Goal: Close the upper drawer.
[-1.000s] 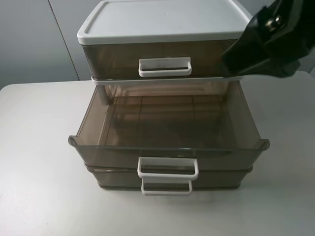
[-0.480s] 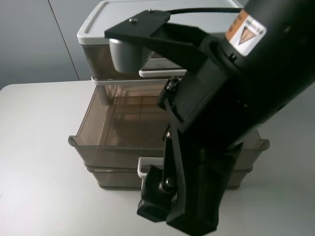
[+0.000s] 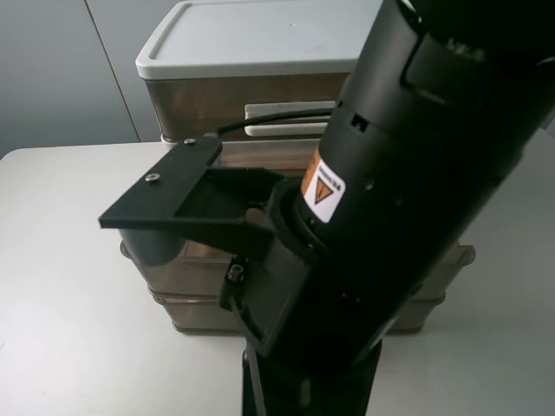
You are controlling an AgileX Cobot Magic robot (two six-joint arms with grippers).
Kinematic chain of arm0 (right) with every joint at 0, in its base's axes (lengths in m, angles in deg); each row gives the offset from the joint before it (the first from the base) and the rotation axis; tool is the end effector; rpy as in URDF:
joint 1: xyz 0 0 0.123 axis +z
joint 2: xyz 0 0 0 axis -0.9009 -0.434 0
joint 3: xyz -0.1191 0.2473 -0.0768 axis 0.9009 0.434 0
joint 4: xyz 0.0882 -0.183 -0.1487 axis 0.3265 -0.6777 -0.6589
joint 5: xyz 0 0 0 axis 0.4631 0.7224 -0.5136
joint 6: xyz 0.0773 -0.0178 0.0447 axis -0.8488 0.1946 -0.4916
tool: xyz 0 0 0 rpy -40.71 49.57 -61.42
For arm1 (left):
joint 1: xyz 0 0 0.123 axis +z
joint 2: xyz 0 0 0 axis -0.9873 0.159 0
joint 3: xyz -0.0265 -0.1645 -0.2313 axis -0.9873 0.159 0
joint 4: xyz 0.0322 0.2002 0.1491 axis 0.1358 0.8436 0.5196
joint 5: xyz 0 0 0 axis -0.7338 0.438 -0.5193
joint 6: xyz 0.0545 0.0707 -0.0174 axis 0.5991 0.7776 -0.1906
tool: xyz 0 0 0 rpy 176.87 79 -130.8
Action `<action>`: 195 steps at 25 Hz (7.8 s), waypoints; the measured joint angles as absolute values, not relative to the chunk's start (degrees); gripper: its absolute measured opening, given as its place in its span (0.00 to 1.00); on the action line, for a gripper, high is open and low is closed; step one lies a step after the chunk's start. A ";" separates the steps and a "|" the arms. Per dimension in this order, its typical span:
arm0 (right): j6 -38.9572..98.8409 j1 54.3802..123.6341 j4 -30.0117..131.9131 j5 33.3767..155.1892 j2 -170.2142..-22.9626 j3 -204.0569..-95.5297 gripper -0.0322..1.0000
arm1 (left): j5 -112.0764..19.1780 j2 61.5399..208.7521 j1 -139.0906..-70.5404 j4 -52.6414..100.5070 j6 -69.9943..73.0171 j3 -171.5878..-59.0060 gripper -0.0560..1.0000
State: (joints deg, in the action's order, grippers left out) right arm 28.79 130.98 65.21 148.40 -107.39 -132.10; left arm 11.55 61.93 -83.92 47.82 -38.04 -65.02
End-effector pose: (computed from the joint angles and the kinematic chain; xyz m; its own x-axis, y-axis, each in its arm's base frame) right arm 0.0798 0.2631 0.2739 -0.2038 -0.9414 -0.2689 -0.9512 0.1254 0.2821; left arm -0.0074 0.0150 0.2800 -0.4539 0.0148 -0.8909 -0.0930 0.9936 0.0638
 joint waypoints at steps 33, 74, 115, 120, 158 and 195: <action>14.58 129.42 44.51 146.40 -117.06 -132.10 0.69 | 11.55 61.93 -83.92 47.82 -38.04 -65.02 0.76; 20.61 122.51 47.18 141.22 -115.16 -132.64 0.69 | 11.55 61.93 -83.92 47.82 -38.04 -65.02 0.76; 22.93 120.18 39.94 130.69 -115.91 -132.64 0.69 | 11.55 61.93 -83.92 47.82 -38.04 -65.02 0.76; 23.48 120.18 39.39 127.93 -119.38 -132.64 0.69 | 11.55 61.93 -83.92 47.82 -38.04 -65.02 0.76; 19.57 120.75 38.62 136.59 -115.18 -136.31 0.69 | 11.55 61.93 -83.92 47.82 -38.04 -65.02 0.76; 6.34 66.88 39.63 151.93 -42.04 -108.81 0.69 | 11.55 61.93 -83.92 47.82 -38.04 -65.02 0.76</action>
State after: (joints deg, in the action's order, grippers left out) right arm 6.34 66.88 39.63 151.93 -42.04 -108.81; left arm 11.55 61.93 -83.92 47.82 -38.04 -65.02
